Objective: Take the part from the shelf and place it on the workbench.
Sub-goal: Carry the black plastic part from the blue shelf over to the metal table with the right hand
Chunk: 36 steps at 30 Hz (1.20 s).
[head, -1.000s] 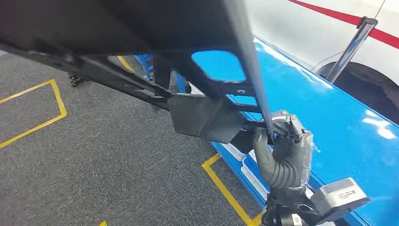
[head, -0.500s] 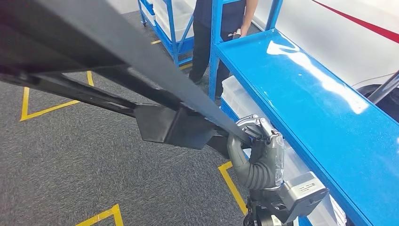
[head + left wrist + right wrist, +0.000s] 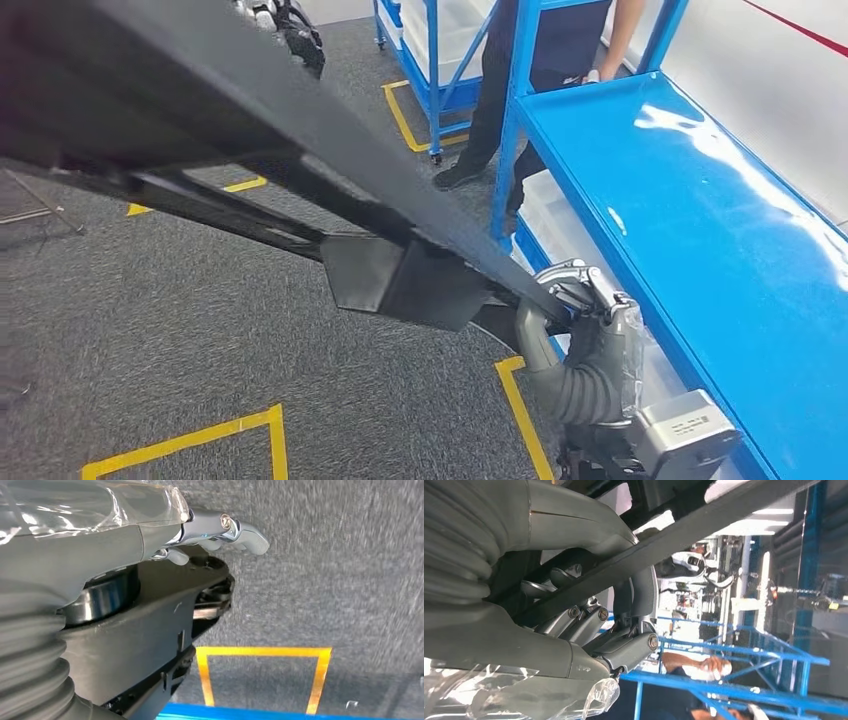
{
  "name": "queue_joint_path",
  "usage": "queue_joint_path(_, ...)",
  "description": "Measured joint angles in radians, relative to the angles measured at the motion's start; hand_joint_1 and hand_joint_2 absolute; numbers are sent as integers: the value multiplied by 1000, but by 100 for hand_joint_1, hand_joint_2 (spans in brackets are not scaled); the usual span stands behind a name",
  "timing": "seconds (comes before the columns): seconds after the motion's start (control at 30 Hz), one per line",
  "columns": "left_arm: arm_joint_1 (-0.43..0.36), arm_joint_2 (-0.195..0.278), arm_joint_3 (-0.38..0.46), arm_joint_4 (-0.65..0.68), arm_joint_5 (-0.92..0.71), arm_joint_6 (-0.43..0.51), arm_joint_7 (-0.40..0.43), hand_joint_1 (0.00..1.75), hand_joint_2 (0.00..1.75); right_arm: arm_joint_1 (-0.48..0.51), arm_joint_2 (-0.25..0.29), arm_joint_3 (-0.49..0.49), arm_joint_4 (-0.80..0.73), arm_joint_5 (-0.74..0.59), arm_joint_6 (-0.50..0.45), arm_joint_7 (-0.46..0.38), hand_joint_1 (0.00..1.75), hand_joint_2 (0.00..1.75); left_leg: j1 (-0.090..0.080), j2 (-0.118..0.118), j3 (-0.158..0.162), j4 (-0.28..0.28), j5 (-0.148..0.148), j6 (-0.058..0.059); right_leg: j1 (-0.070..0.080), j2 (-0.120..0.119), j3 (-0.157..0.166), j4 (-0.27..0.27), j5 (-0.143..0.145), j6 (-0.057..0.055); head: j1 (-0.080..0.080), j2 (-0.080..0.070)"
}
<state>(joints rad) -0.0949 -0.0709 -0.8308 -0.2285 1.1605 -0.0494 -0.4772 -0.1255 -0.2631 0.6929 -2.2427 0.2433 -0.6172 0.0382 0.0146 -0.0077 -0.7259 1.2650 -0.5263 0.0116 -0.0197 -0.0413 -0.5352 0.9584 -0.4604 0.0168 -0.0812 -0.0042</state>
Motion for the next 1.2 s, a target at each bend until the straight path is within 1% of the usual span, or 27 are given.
queue_joint_path(0.03, 0, -2, 0, 0, -3, 6, -2, 0, 175, 3, -5, -4, -9, 1, 0, 2, 175, 175, -1, 5, 23, -39, 22, 3, 1, -11, 1, 0, -1, 1, 0, 0)
queue_joint_path(0.1, -2, -7, -2, 0, -8, 19, -3, 0, 175, 6, -12, -10, -25, 1, 0, 4, 175, 175, -9, 45, 106, -191, 79, 16, 3, -30, 7, 0, -5, 6, 0, 0)
queue_joint_path(0.13, -5, -11, -4, 0, -10, 25, -3, 0, 175, 7, -15, -13, -32, 1, 0, 6, 175, 175, -15, 66, 139, -253, 97, 23, 6, -40, 9, 1, -8, 10, 0, 0)
queue_joint_path(0.17, -7, -15, -6, 0, -11, 31, -3, 0, 175, 8, -18, -14, -36, 1, 0, 6, 175, 175, -21, 81, 156, -291, 105, 28, 8, -49, 11, 1, -10, 15, 1, 0)
queue_joint_path(0.2, -9, -19, -8, 0, -12, 36, -2, 0, 175, 9, -21, -16, -40, 0, 0, 6, 175, 175, -26, 82, 159, -303, 104, 31, 10, -59, 12, 0, -12, 19, 2, 0)
queue_joint_path(0.27, -8, -29, -14, 0, -13, 48, 6, 0, 175, 12, -26, -21, -46, -2, 0, 6, 175, 175, -25, 56, 159, -307, 108, 39, 8, -74, 19, -1, -18, 30, 4, 0)
queue_joint_path(0.3, -7, -34, -16, 0, -15, 53, 12, 0, 175, 14, -30, -24, -50, -5, 0, 5, 175, 175, -22, 44, 162, -311, 112, 44, 6, -63, 19, 10, -29, 36, 5, 0)
queue_joint_path(0.33, -7, -38, -18, 0, -16, 58, 17, 0, 175, 17, -35, -28, -54, -8, 0, 4, 175, 175, -19, 32, 165, -315, 115, 50, 4, -41, 9, 39, -51, 40, 6, 0)
queue_joint_path(0.4, -9, -49, -21, 0, -21, 65, 24, 0, 175, 25, -47, -37, -60, -17, 0, 1, 175, 175, -16, 9, 167, -318, 118, 57, 2, 16, -44, 161, -118, 45, 9, 0)
queue_joint_path(0.43, -11, -54, -23, 0, -24, 67, 28, 0, 175, 30, -52, -40, -63, -23, 0, 0, 175, 175, -16, -3, 167, -317, 118, 58, 2, 29, -80, 233, -148, 47, 10, 0)
queue_joint_path(0.47, -12, -59, -25, 0, -26, 69, 32, 0, 175, 35, -58, -44, -64, -28, 0, -2, 175, 175, -17, -17, 167, -317, 118, 59, 2, 35, -107, 284, -161, 48, 11, 0)
queue_joint_path(0.5, -13, -63, -26, 0, -26, 70, 35, 0, 175, 39, -63, -47, -65, -34, 0, -4, 175, 175, -16, -30, 168, -316, 118, 59, 2, 37, -117, 298, -154, 49, 11, 0)
queue_joint_path(0.53, -15, -65, -28, 0, -27, 70, 37, 0, 175, 41, -68, -51, -67, -38, 0, -7, 175, 175, -16, -44, 170, -316, 117, 58, 1, 39, -106, 267, -125, 49, 11, 0)
queue_joint_path(0.57, -16, -67, -30, 0, -27, 71, 38, 0, 175, 43, -72, -55, -69, -42, 0, -10, 175, 175, -14, -57, 172, -314, 116, 57, -1, 47, -80, 202, -83, 50, 11, 0)
queue_joint_path(0.63, -21, -69, -35, 0, -26, 71, 38, 0, 175, 43, -79, -61, -74, -48, 0, -16, 175, 175, -14, -80, 169, -309, 113, 50, -9, 90, -21, 64, -20, 51, 12, 0)
queue_joint_path(0.67, -23, -70, -38, 0, -25, 71, 38, 0, 175, 44, -81, -63, -76, -50, 0, -19, 175, 175, -15, -89, 165, -306, 113, 45, -12, 108, -7, 25, -7, 48, 12, 0)
queue_joint_path(0.7, -25, -71, -40, 0, -25, 70, 37, 0, 175, 44, -83, -65, -78, -52, 0, -20, 175, 175, -16, -98, 160, -305, 114, 39, -12, 118, -3, 11, -6, 44, 12, 0)
queue_joint_path(0.77, -28, -72, -43, 0, -25, 70, 37, 0, 175, 43, -85, -68, -79, -54, 1, -24, 175, 175, -12, -113, 153, -305, 117, 29, -9, 101, -4, 8, -4, 30, 12, 0)
queue_joint_path(0.83, -30, -73, -46, 0, -25, 70, 37, 0, 175, 42, -86, -71, -83, -55, 1, -27, 175, 175, -11, -83, 134, -270, 96, 18, -8, 78, -1, 4, -2, 16, 10, 0)
queue_joint_path(0.9, -33, -74, -48, 0, -25, 70, 38, 0, 175, 43, -88, -75, -87, -55, 1, -29, 175, 175, -12, -27, 77, -152, 38, 7, -6, 54, 2, 2, -3, 6, 8, 0)
queue_joint_path(0.97, -35, -75, -49, 0, -25, 70, 41, 0, 175, 45, -89, -78, -90, -56, 1, -32, 175, 175, -9, -5, 7, -13, -13, 2, -2, 29, 3, 3, -6, 2, 7, 0)
queue_joint_path(1.0, -36, -75, -49, 0, -25, 70, 44, 0, 175, 46, -90, -80, -90, -56, 1, -33, 175, 175, -9, -2, -9, 17, -16, 2, -1, 17, 4, 3, -7, 1, 7, 0)
queue_joint_path(1.03, -36, -75, -49, 0, -25, 70, 48, 0, 175, 47, -90, -81, -90, -56, 1, -35, 175, 175, -10, 1, -2, 1, 0, 5, 1, 7, 6, 3, -9, 1, 7, 0)
queue_joint_path(1.07, -36, -75, -49, 0, -25, 70, 52, 0, 175, 47, -91, -82, -91, -56, 1, -36, 175, 175, -12, 6, 25, -55, 32, 11, 3, -3, 9, 2, -11, 1, 7, 0)
queue_joint_path(1.13, -37, -75, -50, 0, -25, 71, 58, 0, 175, 48, -91, -85, -95, -55, 1, -41, 175, 175, -24, 42, 105, -212, 93, 31, 7, -21, 17, 3, -17, 5, 7, 0)
queue_joint_path(1.17, -37, -75, -50, 0, -25, 71, 58, 0, 175, 50, -92, -87, -98, -55, 1, -43, 175, 175, -30, 59, 132, -267, 109, 39, 10, -29, 20, 3, -21, 8, 7, 0)
queue_joint_path(1.2, -38, -76, -50, 0, -25, 71, 59, 0, 175, 53, -92, -89, -99, -55, 1, -44, 175, 175, -36, 70, 146, -296, 113, 44, 11, -37, 22, 3, -24, 12, 7, 0)
